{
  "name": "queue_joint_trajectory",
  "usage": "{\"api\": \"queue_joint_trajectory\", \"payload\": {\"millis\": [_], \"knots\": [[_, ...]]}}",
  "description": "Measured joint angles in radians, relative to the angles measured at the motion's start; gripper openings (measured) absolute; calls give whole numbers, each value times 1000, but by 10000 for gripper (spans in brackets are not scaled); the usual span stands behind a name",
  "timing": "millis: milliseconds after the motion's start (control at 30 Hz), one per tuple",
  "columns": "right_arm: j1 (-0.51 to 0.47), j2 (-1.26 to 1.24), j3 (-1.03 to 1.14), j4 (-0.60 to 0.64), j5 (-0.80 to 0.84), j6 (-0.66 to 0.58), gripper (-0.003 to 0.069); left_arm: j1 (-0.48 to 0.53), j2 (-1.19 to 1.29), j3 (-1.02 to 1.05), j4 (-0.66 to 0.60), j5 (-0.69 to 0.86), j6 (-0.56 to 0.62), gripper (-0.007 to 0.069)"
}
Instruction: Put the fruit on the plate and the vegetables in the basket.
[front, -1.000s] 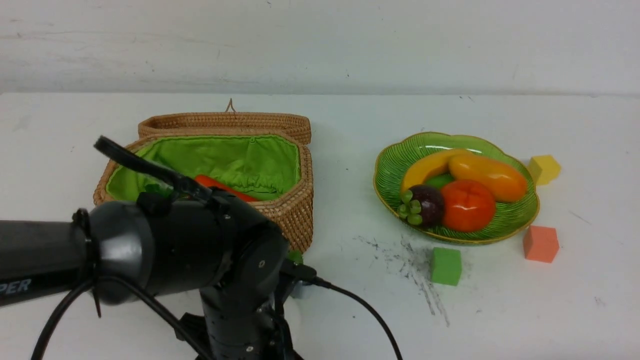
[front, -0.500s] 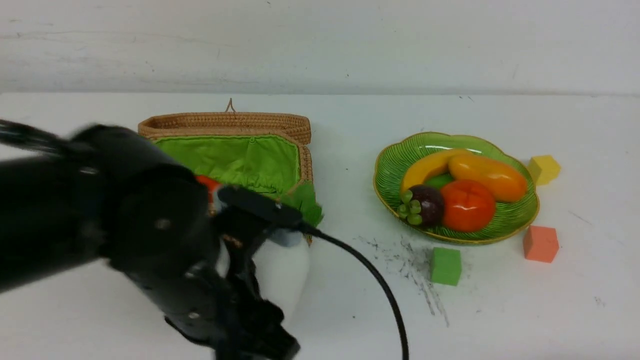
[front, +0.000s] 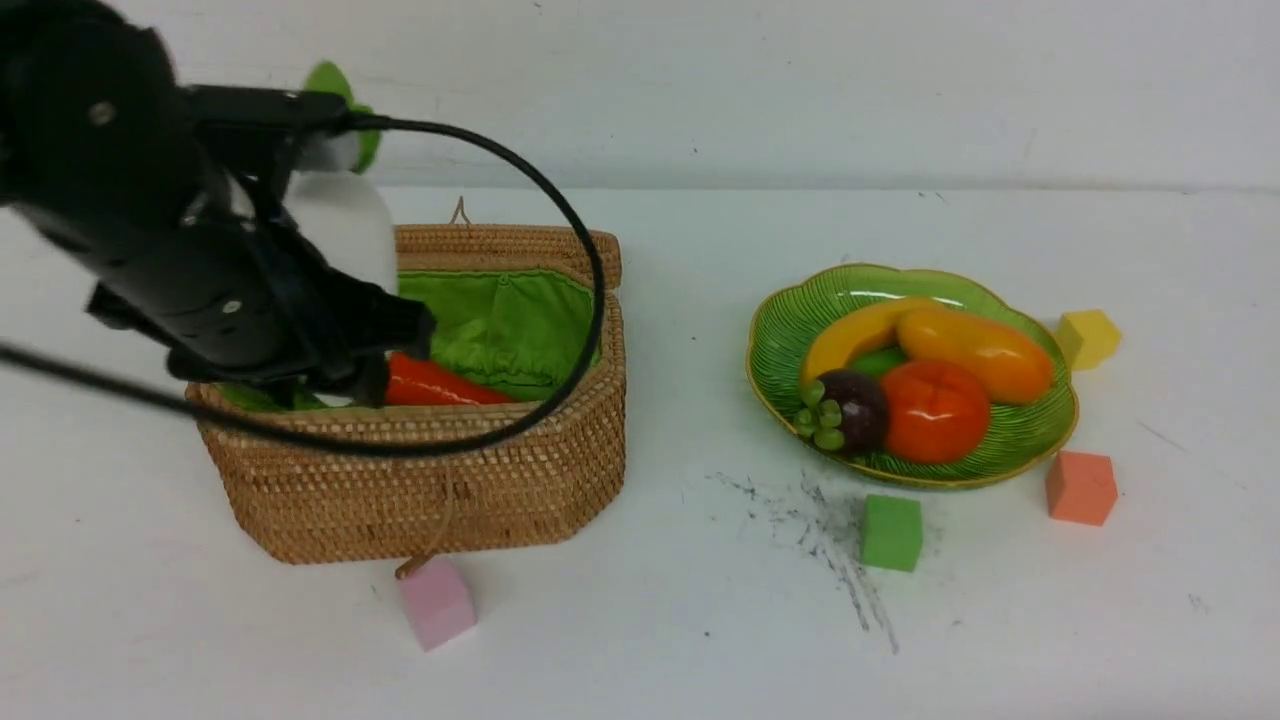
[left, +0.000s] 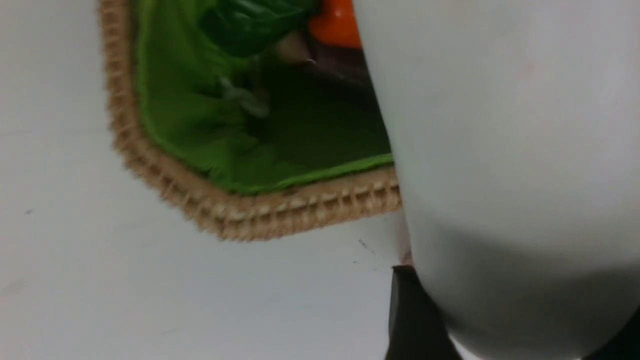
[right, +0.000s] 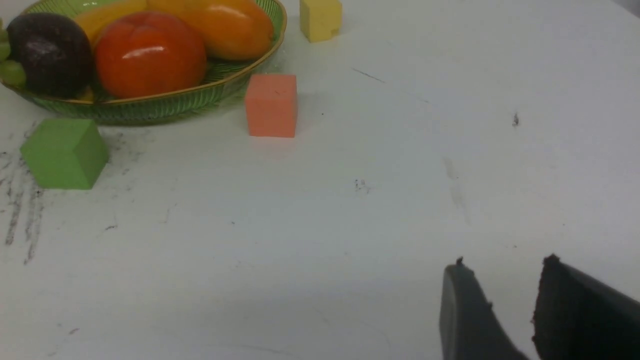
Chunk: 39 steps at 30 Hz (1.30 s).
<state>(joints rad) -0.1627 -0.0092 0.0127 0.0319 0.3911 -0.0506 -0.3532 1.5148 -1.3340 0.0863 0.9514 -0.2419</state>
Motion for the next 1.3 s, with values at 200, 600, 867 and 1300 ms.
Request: {"api": "queue_joint_trajectory", "payload": {"millis": [200, 600, 867, 1300], "knots": [[0, 0, 0, 0, 0, 0, 238, 7, 113, -118, 59, -48, 12, 382], [0, 0, 0, 0, 0, 0, 238, 7, 202, -134, 89, -62, -90, 486], [0, 0, 0, 0, 0, 0, 238, 7, 109, -135, 89, -25, -98, 651], [0, 0, 0, 0, 0, 0, 238, 7, -404, -136, 71, 275, -51, 246]]}}
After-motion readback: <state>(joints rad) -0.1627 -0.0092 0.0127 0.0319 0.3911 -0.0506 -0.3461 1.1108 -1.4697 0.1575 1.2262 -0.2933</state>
